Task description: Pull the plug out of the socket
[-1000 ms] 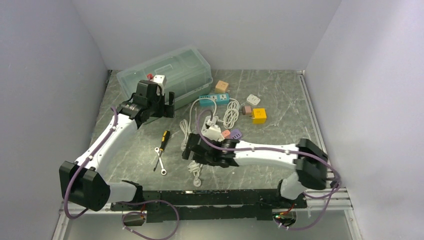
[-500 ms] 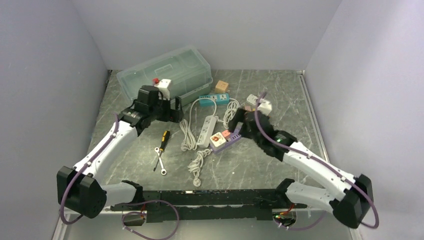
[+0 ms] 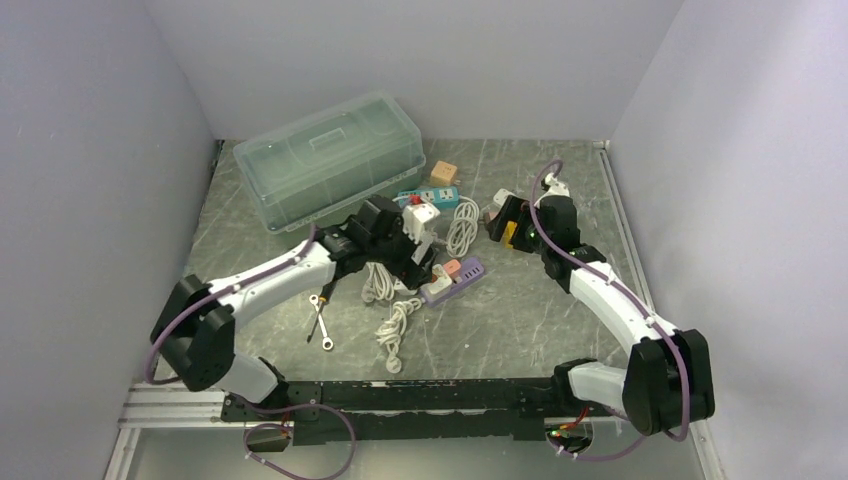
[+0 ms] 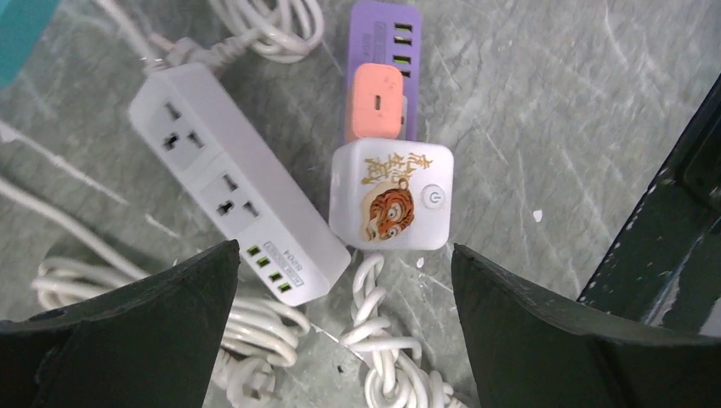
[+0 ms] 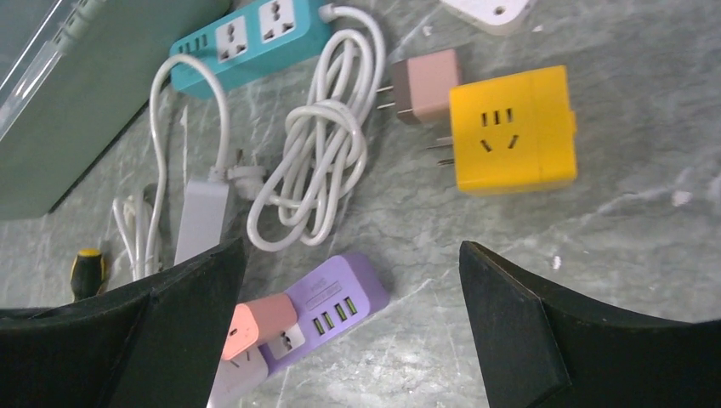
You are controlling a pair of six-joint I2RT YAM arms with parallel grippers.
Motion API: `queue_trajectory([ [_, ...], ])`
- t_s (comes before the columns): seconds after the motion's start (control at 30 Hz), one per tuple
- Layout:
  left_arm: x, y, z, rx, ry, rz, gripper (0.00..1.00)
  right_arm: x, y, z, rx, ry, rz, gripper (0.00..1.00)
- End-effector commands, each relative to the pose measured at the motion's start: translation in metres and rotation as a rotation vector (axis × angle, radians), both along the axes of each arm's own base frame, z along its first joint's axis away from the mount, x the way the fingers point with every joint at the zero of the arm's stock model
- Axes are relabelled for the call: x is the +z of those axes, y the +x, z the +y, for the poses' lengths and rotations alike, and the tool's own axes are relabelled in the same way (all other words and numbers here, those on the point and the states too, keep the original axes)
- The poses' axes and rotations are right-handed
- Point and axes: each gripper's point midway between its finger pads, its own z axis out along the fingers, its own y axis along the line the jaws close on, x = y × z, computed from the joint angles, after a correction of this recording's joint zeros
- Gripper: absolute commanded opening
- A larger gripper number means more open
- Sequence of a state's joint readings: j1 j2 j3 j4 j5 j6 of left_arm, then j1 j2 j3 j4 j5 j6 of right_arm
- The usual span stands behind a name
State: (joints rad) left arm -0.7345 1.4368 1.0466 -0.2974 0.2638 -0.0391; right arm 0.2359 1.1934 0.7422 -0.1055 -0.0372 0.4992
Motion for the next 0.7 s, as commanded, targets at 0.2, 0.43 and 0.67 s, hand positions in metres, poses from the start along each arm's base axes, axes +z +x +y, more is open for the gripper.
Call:
queue_trajectory([
  [0.2,-0.021,0.0,-0.053,-0.174,0.087,-0.098,0.99,0.03,-0.001,0.012,0.083,0.058,-0.155,1.0],
  [0.43,-0.044,0.015,-0.055,-0.118,0.219,-0.126,0.99,0.039,-0.004,0.014,0.1,0.065,-0.172,1.0],
  [0.67,-0.056,0.009,-0.053,-0.134,0.269,-0.082,0.75,0.043,-0.004,0.01,0.086,0.061,-0.177,1.0],
])
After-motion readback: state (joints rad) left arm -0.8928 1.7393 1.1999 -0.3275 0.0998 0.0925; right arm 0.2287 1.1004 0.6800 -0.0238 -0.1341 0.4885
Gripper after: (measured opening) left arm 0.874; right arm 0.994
